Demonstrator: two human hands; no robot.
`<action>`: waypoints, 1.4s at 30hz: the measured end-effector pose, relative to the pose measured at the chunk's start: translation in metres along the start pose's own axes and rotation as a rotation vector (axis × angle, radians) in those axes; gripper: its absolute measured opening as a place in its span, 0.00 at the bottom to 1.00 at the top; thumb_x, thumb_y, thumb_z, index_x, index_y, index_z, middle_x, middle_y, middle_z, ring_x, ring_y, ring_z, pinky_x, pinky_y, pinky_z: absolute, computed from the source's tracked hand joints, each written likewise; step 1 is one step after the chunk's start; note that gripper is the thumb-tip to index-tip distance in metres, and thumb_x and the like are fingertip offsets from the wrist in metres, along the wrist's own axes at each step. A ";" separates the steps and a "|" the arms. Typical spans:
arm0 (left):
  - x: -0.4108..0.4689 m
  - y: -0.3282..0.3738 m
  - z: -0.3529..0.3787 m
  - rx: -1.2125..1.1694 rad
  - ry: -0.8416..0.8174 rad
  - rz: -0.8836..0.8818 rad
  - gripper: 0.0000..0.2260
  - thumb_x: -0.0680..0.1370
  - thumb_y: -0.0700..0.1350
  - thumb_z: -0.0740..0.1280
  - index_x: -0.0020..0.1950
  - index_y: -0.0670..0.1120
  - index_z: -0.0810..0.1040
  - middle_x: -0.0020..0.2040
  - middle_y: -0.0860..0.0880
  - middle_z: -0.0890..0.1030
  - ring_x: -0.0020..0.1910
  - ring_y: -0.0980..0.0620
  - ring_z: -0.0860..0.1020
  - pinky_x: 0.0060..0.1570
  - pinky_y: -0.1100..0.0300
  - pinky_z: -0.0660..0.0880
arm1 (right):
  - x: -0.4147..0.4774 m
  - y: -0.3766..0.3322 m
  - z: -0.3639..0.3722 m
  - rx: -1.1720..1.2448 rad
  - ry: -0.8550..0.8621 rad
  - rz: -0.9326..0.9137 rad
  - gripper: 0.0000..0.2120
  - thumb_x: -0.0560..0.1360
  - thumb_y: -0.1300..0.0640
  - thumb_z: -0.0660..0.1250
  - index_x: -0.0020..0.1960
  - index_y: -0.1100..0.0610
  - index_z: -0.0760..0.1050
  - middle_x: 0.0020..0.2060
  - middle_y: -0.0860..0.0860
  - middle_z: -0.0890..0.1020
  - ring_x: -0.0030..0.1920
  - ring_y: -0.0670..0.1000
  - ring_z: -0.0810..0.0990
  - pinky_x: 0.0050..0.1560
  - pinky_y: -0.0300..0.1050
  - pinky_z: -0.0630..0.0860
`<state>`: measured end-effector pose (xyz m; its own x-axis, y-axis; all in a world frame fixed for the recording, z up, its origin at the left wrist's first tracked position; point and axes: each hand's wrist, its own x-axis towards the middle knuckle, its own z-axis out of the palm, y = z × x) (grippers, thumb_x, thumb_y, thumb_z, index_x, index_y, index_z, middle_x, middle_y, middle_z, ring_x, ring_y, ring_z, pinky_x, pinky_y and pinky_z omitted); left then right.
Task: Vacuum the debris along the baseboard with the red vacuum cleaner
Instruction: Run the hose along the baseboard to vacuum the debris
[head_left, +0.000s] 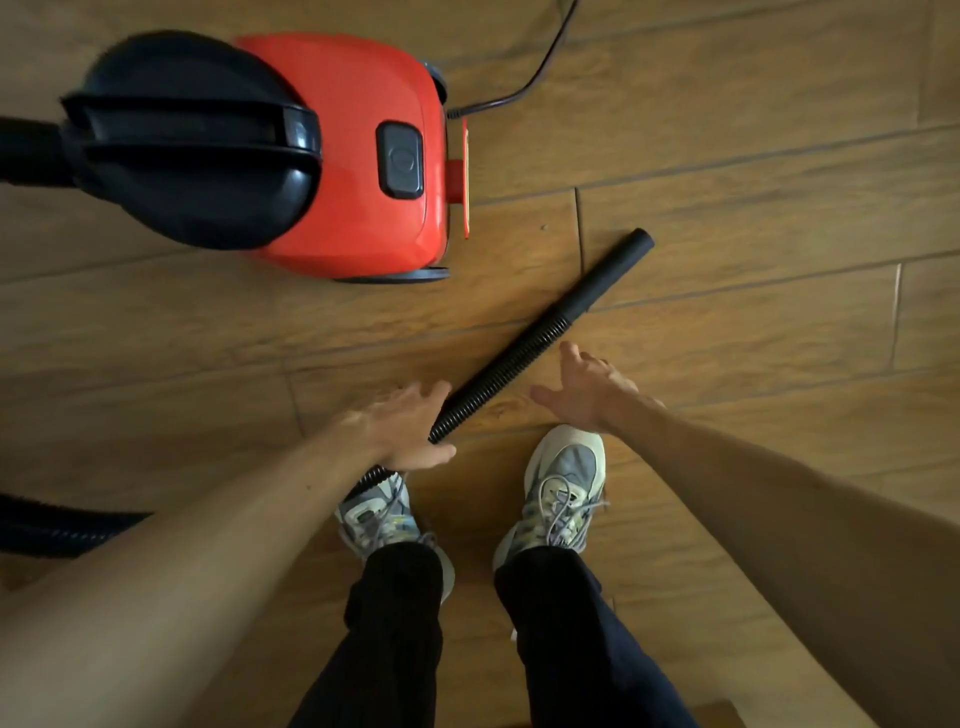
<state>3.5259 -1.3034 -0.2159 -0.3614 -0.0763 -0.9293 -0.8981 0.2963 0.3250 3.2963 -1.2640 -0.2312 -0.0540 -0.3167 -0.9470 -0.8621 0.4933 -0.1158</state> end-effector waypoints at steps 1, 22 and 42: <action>0.006 -0.001 0.005 -0.017 0.007 0.012 0.32 0.76 0.61 0.65 0.74 0.51 0.56 0.54 0.47 0.73 0.48 0.47 0.78 0.50 0.46 0.79 | 0.006 -0.002 0.002 0.095 0.034 0.042 0.34 0.78 0.38 0.62 0.71 0.61 0.59 0.69 0.61 0.72 0.69 0.63 0.70 0.65 0.56 0.71; -0.030 0.038 0.018 -0.017 0.188 -0.054 0.27 0.78 0.41 0.66 0.73 0.49 0.57 0.43 0.51 0.69 0.35 0.52 0.71 0.30 0.59 0.67 | -0.023 -0.045 -0.018 0.923 0.556 0.280 0.22 0.77 0.54 0.68 0.63 0.59 0.60 0.48 0.56 0.75 0.46 0.57 0.76 0.52 0.52 0.79; -0.229 0.065 -0.007 -0.801 0.397 0.012 0.30 0.82 0.45 0.64 0.80 0.51 0.53 0.73 0.45 0.67 0.71 0.45 0.68 0.68 0.56 0.65 | -0.218 -0.181 -0.096 0.540 0.709 -0.384 0.28 0.76 0.58 0.66 0.71 0.46 0.60 0.47 0.50 0.78 0.46 0.55 0.78 0.44 0.51 0.76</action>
<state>3.5488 -1.2734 0.0188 -0.2983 -0.4456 -0.8441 -0.7455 -0.4435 0.4976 3.4155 -1.3622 0.0246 -0.2607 -0.8613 -0.4361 -0.5461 0.5041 -0.6691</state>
